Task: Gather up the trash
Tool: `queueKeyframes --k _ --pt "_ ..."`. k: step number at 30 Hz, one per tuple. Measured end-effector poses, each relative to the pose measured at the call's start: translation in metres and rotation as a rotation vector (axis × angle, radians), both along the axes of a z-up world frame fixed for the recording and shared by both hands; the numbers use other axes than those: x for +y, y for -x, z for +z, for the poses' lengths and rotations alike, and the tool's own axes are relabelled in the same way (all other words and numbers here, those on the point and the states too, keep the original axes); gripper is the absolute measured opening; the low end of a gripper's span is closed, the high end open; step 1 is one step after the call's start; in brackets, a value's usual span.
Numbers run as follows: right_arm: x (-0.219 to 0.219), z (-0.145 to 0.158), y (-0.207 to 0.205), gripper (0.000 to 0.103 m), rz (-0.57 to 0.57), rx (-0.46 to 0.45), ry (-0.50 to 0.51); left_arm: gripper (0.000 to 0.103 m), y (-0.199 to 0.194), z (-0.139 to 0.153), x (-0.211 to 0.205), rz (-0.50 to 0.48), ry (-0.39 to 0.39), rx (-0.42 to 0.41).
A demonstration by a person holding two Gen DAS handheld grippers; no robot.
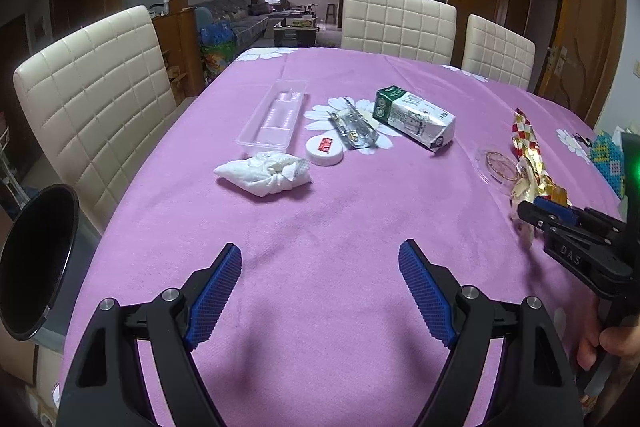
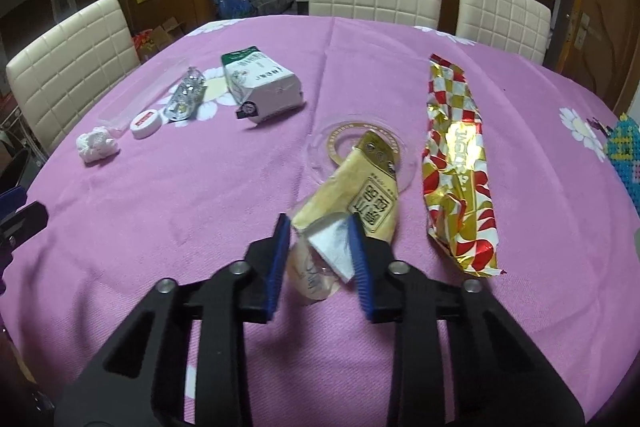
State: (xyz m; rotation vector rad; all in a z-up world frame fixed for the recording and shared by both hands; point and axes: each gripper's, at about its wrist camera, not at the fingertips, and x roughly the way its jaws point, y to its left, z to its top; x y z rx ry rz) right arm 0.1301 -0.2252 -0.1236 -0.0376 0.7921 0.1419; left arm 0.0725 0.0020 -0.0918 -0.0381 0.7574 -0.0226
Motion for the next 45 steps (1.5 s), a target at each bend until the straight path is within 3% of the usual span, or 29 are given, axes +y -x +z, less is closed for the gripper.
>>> queueKeyframes --k 6,11,16,18,20,22,26,30,45 --pt "0.023 0.006 -0.004 0.009 0.056 -0.017 -0.003 0.079 -0.036 -0.005 0.021 0.026 -0.036 0.018" --pt "0.038 0.017 -0.004 0.007 0.085 -0.050 -0.013 0.079 -0.072 -0.007 0.039 0.028 -0.048 0.030" --pt "0.048 0.020 -0.007 0.007 0.099 -0.054 -0.017 0.087 -0.099 -0.018 0.041 0.008 -0.084 0.049" --pt "0.051 0.019 -0.010 0.007 0.099 -0.049 -0.013 0.087 -0.110 -0.029 0.040 0.002 -0.115 0.079" --pt "0.052 0.017 -0.011 0.007 0.102 -0.045 -0.009 0.087 -0.115 -0.036 0.041 -0.014 -0.096 0.114" --pt "0.055 0.016 -0.012 0.007 0.106 -0.042 -0.003 0.076 -0.113 -0.034 0.044 -0.011 -0.078 0.102" --pt "0.061 0.016 -0.012 0.007 0.122 -0.040 -0.003 0.034 -0.104 -0.032 0.046 -0.048 -0.046 0.113" --pt "0.071 0.018 -0.009 0.007 0.148 -0.048 0.002 0.029 -0.086 -0.027 0.043 -0.068 -0.062 0.090" --pt "0.139 0.031 0.007 0.007 0.311 -0.088 0.065 0.029 -0.040 -0.006 0.061 -0.100 -0.139 0.008"
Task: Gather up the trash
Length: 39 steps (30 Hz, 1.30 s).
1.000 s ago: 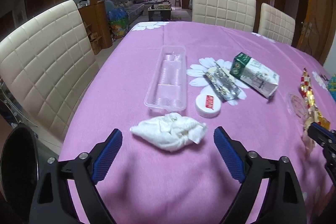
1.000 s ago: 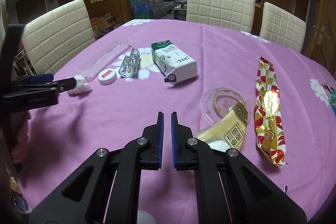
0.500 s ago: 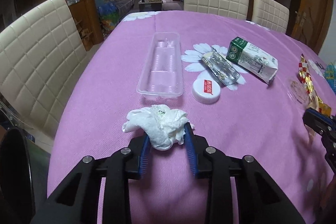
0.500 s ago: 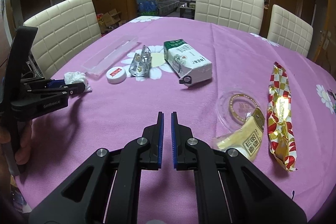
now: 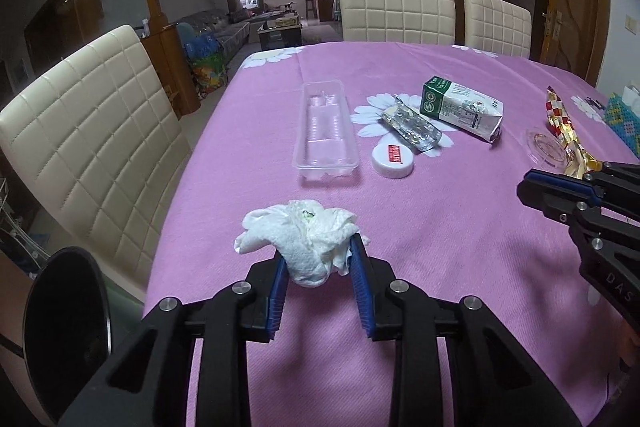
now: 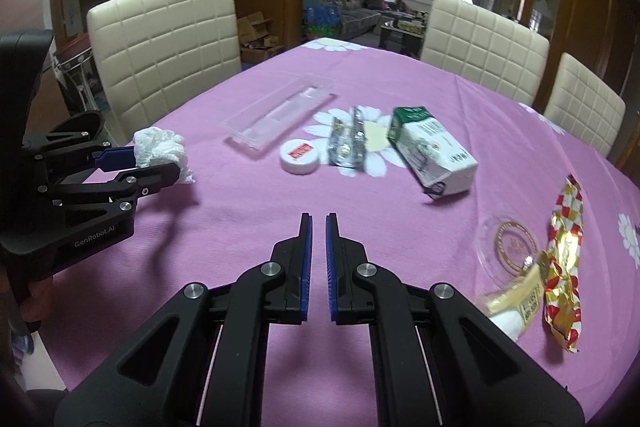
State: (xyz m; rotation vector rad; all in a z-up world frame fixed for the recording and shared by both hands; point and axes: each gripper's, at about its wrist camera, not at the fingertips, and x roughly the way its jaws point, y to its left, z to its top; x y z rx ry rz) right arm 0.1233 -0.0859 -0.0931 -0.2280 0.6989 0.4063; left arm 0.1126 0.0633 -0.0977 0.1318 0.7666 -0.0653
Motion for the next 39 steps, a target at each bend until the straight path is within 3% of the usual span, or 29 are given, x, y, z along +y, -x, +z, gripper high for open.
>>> queueKeyframes --k 13,18,22,24,31,32,33,34,35,36,39 --pt "0.075 0.017 0.011 0.007 0.224 0.006 -0.068 0.029 0.035 0.013 0.068 0.099 -0.005 -0.044" --pt "0.098 0.019 0.017 0.007 0.257 0.000 -0.066 0.029 0.050 0.018 0.097 0.144 0.006 -0.063" --pt "0.083 0.017 0.016 0.007 0.140 -0.050 -0.014 0.029 0.054 0.017 0.105 0.160 0.021 -0.064" --pt "0.061 0.013 0.009 0.010 0.015 -0.057 0.039 0.029 0.052 0.016 0.099 0.150 0.026 -0.061" --pt "-0.042 0.000 -0.008 0.011 -0.312 -0.036 0.103 0.029 0.031 0.007 0.028 0.019 0.060 -0.040" --pt "-0.054 -0.002 -0.008 0.017 -0.335 -0.030 0.104 0.029 0.029 0.006 0.018 0.003 0.061 -0.037" --pt "-0.067 -0.004 -0.008 0.033 -0.361 -0.019 0.099 0.029 0.025 0.005 0.006 -0.016 0.063 -0.033" --pt "-0.076 -0.005 -0.007 0.074 -0.381 -0.018 0.093 0.029 0.022 0.003 -0.008 -0.036 0.063 -0.029" --pt "-0.087 -0.004 -0.002 0.093 -0.403 -0.045 0.085 0.029 0.018 0.002 -0.021 -0.054 0.063 -0.023" --pt "-0.094 -0.001 0.003 0.099 -0.416 -0.099 0.080 0.029 0.015 0.001 -0.031 -0.070 0.064 -0.019" --pt "-0.105 -0.005 -0.004 0.094 -0.400 -0.054 0.064 0.029 0.007 -0.004 -0.058 -0.102 0.054 -0.005"
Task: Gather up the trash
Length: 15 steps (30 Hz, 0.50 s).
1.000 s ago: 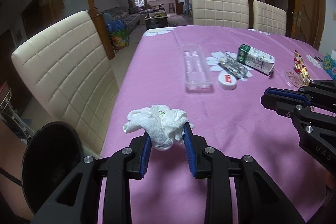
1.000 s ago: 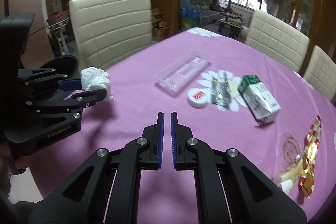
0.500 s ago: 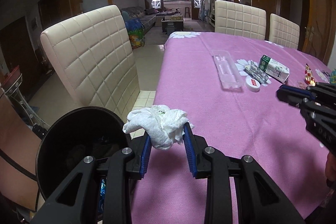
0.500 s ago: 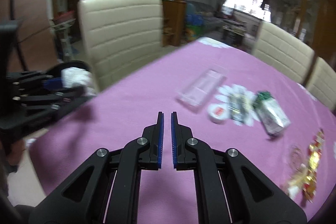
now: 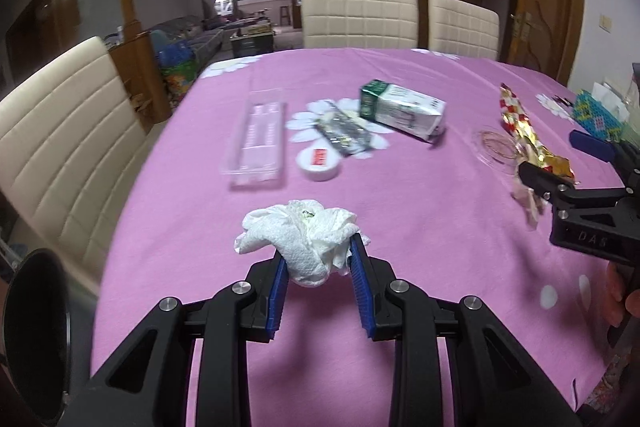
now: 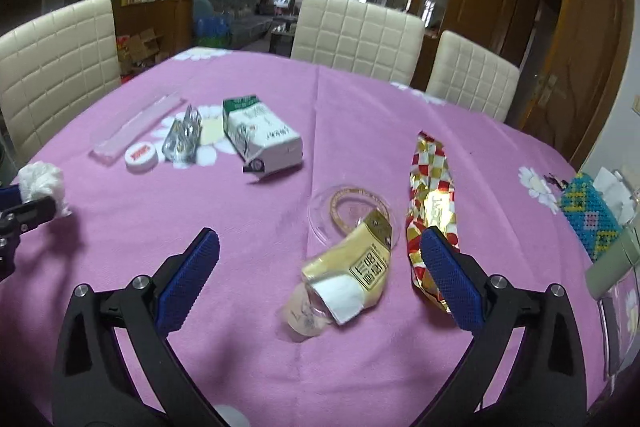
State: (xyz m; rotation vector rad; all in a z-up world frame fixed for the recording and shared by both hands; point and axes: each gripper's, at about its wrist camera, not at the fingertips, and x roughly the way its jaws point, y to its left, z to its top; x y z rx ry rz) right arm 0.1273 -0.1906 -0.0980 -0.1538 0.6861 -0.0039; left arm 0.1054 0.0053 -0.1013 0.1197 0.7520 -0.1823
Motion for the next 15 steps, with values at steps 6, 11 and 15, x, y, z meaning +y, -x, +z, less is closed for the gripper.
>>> queueKeyframes --k 6,11,15 --pt "-0.014 -0.030 -0.026 0.073 -0.018 0.146 -0.063 0.029 -0.006 -0.006 -0.025 -0.027 -0.019 0.014" --pt "-0.004 -0.015 -0.009 0.033 0.038 0.102 -0.092 0.029 -0.005 -0.006 -0.021 -0.021 -0.023 0.017" --pt "0.027 -0.006 0.001 0.023 0.162 0.094 -0.125 0.029 0.001 0.001 -0.004 0.002 -0.004 -0.001"
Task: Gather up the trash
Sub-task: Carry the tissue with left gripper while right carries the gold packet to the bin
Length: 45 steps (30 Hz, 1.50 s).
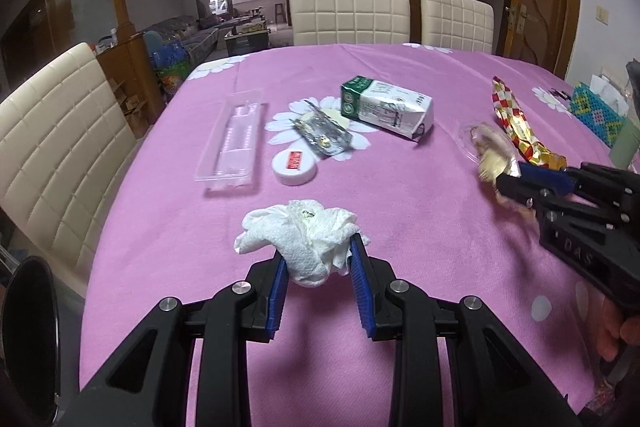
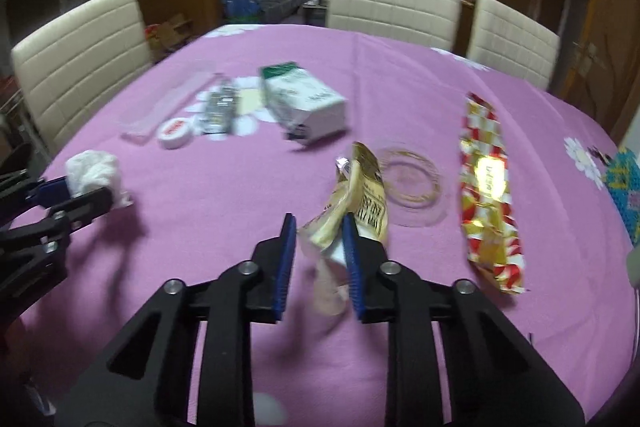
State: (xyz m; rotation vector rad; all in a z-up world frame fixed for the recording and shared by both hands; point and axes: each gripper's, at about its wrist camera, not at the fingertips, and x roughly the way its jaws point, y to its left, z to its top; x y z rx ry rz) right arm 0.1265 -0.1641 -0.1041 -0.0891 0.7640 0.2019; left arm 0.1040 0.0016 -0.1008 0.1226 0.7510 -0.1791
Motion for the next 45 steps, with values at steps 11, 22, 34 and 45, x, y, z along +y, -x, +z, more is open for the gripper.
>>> queueKeyframes --k 11,22,34,45 --pt "0.114 0.020 0.013 0.019 0.298 -0.046 0.007 0.029 0.029 0.015 0.088 0.141 -0.010 -0.050" --pt "0.227 0.021 0.030 0.019 0.539 -0.070 0.056 0.029 0.053 0.015 0.176 0.298 -0.030 -0.061" --pt "0.304 0.018 0.044 0.019 0.708 -0.044 0.046 0.029 0.079 0.013 0.253 0.469 -0.038 -0.077" --pt "0.348 0.010 0.051 0.020 0.776 -0.012 0.065 0.033 0.091 0.002 0.300 0.608 -0.071 -0.070"
